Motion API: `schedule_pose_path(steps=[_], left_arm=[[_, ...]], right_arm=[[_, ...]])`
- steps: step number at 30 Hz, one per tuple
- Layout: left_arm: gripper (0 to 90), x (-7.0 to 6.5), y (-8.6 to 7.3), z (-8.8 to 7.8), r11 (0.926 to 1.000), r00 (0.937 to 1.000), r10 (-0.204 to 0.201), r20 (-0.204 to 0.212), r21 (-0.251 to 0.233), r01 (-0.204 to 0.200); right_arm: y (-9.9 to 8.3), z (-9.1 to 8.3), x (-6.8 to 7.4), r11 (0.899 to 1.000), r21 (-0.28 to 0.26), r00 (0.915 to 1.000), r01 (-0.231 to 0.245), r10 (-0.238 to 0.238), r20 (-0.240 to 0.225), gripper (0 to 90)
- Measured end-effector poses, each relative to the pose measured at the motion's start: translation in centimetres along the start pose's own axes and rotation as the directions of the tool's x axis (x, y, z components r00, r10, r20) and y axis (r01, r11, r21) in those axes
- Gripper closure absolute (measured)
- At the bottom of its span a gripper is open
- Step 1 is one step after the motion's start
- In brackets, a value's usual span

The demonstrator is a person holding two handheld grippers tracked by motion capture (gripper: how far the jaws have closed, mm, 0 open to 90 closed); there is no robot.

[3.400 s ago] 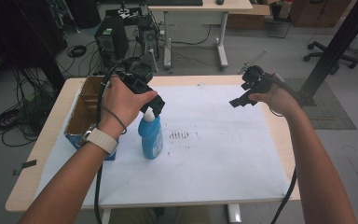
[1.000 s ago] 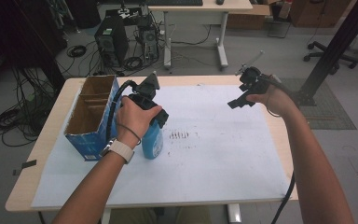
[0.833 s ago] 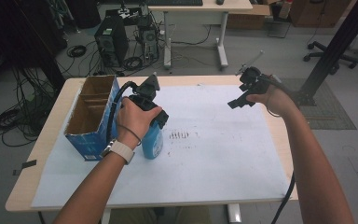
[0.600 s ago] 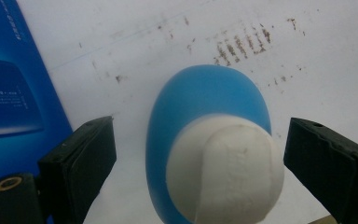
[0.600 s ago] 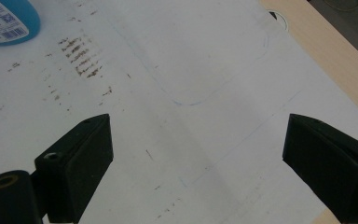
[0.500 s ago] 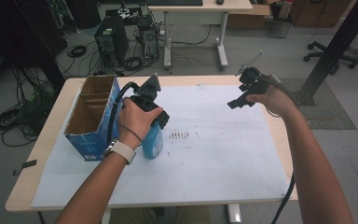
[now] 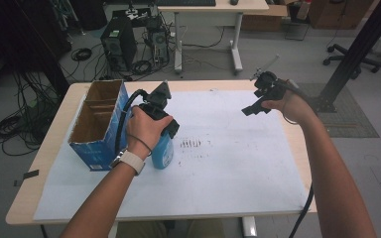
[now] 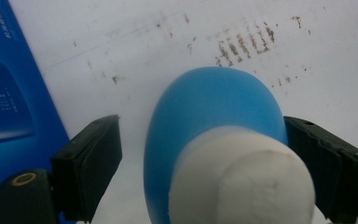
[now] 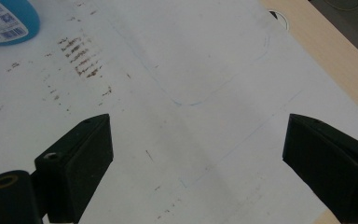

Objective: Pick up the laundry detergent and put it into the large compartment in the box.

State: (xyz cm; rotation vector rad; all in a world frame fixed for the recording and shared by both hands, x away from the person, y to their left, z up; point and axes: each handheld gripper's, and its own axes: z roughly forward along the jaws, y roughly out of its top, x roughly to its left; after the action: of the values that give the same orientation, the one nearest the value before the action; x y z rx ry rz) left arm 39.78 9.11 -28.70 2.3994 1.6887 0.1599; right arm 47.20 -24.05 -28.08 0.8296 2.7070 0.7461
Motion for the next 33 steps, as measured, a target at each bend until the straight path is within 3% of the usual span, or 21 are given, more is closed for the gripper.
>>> schedule_pose_path(steps=[28,33], left_arm=[[36.5,-0.34,0.09,0.29,0.9999,0.9999,0.011,0.007,-0.007,-0.011],[36.8,-0.33,0.08,0.27,0.9999,0.9999,0.012,0.006,-0.009,-0.011]], right_arm=[[-0.25,-0.08,-0.07,1.000,0.000,1.0000,-0.009,0.009,0.002,8.6],[-0.32,-0.18,-0.04,1.000,-0.002,0.9999,-0.010,0.010,0.001,8.6]])
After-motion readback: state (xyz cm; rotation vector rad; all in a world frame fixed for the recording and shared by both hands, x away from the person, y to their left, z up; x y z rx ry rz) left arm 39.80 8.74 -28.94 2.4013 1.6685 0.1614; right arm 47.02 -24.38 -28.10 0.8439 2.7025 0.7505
